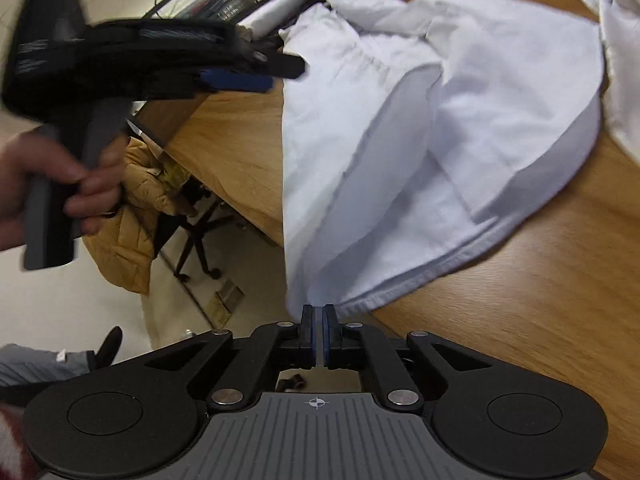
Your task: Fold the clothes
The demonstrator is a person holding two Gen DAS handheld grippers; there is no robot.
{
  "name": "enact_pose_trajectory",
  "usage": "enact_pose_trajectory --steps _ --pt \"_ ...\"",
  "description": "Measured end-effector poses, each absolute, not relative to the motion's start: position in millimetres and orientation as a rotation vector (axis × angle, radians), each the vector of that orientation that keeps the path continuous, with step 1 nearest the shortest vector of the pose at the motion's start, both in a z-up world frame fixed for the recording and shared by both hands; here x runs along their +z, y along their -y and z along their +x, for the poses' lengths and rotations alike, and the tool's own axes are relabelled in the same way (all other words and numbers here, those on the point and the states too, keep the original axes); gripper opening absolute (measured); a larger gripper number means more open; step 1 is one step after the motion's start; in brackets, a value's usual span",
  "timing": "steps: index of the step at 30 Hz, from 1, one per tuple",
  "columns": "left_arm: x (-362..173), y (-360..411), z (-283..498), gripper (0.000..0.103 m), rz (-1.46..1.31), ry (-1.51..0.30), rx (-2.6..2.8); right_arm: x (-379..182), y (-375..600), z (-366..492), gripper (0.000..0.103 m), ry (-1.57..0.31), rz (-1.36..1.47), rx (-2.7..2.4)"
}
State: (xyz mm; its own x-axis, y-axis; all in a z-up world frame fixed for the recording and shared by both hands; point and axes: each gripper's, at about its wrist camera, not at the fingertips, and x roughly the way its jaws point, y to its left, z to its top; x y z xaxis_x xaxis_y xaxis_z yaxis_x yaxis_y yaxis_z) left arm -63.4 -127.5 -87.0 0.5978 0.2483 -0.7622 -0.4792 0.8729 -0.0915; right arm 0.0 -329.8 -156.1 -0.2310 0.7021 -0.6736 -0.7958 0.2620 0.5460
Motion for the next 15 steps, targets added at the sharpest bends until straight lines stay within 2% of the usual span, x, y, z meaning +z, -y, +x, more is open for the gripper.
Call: enact_pose_trajectory --steps 2,13,15 --pt "-94.7 129.6 -52.7 0.048 -0.283 -0.834 0.39 -143.8 342.1 2.2 0.02 -1.117 -0.115 1.374" --pt "-150.2 153.9 -7.5 0.048 -0.246 -0.939 0.031 -93.9 374.7 42.2 0.023 -1.032 -0.084 1.072" --pt "-150.2 152.7 -6.5 0.048 -0.247 -0.963 -0.025 -88.8 377.1 55.8 0.027 -1.024 -0.047 0.999"
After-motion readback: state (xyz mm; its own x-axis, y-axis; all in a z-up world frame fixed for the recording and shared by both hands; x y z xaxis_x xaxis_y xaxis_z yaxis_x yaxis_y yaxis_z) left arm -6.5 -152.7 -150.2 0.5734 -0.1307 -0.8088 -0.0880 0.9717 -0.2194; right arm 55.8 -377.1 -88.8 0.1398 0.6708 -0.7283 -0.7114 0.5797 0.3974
